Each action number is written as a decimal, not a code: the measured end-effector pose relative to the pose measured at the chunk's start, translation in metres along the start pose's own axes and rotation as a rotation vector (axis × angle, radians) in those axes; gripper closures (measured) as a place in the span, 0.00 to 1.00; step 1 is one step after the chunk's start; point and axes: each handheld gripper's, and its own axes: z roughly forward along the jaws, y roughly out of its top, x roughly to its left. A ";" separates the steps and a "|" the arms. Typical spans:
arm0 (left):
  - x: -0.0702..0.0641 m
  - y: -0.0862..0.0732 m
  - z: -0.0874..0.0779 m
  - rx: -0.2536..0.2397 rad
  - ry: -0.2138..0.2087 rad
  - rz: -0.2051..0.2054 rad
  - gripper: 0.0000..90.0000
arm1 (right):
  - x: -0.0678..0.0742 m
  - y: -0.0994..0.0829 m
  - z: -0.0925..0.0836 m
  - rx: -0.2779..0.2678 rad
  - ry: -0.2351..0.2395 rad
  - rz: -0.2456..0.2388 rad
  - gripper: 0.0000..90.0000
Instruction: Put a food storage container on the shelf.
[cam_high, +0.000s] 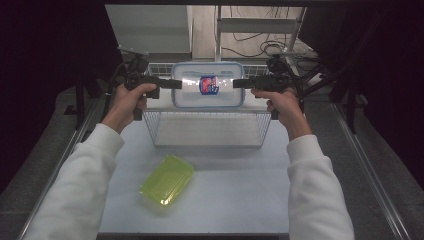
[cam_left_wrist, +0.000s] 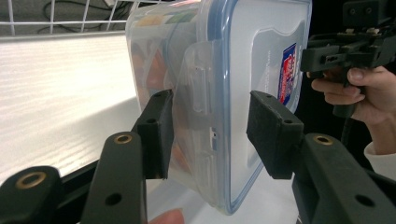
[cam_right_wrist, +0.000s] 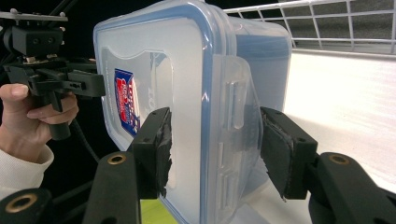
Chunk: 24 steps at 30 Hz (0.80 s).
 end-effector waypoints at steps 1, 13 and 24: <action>0.002 0.001 0.001 0.000 -0.005 -0.010 0.57 | -0.001 0.001 0.000 0.001 0.003 0.009 0.52; 0.027 0.014 0.012 -0.012 -0.052 -0.154 0.56 | -0.016 0.010 0.009 0.002 0.009 0.156 0.51; 0.043 0.019 0.024 -0.033 -0.067 -0.230 0.53 | -0.020 0.015 0.017 0.002 -0.042 0.275 0.46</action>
